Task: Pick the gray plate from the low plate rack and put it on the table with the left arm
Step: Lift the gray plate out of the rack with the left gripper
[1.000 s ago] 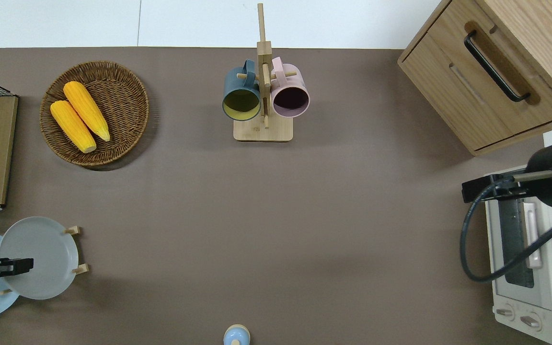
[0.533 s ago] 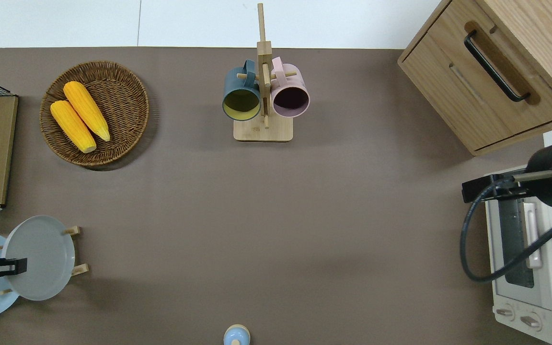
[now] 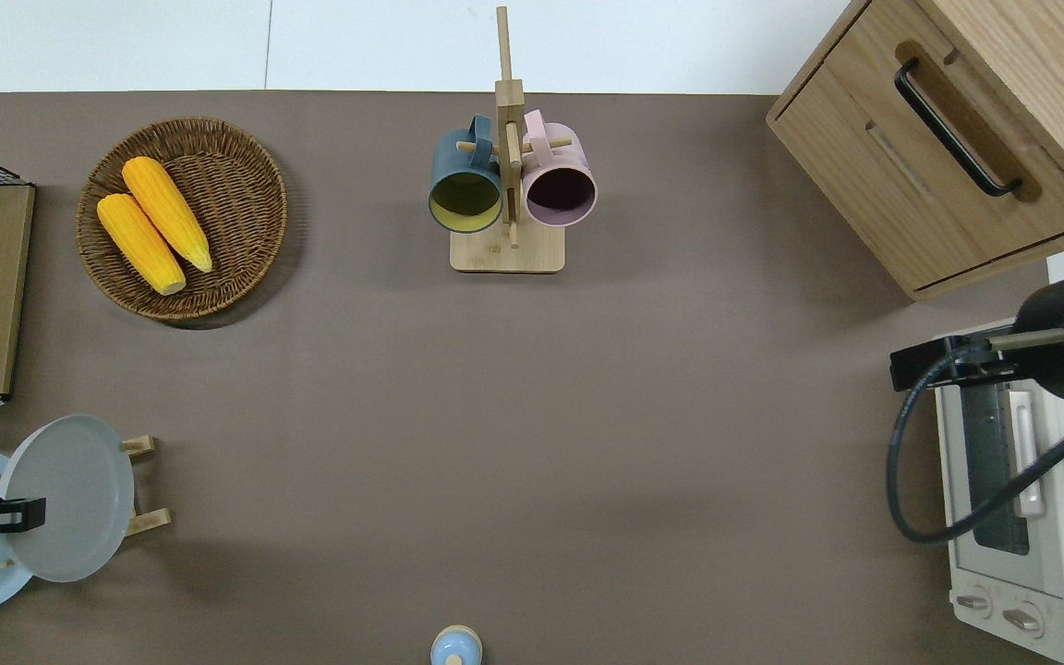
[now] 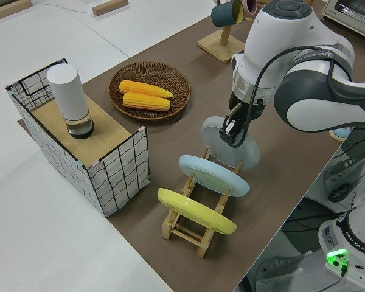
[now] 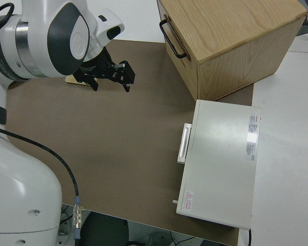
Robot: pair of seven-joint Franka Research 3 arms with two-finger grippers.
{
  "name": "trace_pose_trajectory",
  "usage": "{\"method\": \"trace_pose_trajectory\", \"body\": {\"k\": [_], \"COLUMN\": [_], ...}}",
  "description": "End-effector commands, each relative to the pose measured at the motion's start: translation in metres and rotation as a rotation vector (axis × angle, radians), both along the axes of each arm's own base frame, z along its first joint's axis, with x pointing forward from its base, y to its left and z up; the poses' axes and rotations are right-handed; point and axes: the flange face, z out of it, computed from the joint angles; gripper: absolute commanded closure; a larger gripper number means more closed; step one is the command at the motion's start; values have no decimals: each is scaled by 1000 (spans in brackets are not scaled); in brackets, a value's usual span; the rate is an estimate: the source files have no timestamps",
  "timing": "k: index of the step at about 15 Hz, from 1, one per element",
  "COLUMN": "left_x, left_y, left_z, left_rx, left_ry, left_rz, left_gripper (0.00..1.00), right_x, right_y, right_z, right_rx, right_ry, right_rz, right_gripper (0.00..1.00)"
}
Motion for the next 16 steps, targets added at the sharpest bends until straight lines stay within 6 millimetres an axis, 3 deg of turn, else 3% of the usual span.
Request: {"method": "trace_pose_trajectory", "body": {"k": [1,5,7,13,16], "left_x": [-1,2,1,-9,-9], "left_y": [-8,-21,-32,-68,-98], "left_z": [47,98,114,117,109], "left_rx": [17,31,22,-162,-275], "left_ry": [14,36,57,118,155], "left_rz": [-17,-10,12,2,23], "left_gripper": [1000,1000,1000,1000,1000], "right_x": [-2,-3,-2,-3,-3], "right_y": [0,1,0,1,1], "right_z": [3,3,3,3,3], "right_rx": [6,6,6,6,6], "right_ry": [7,7,7,7,7], "right_rz": [-2,0,-1,0,2], "right_gripper": [11,11,11,13,11]}}
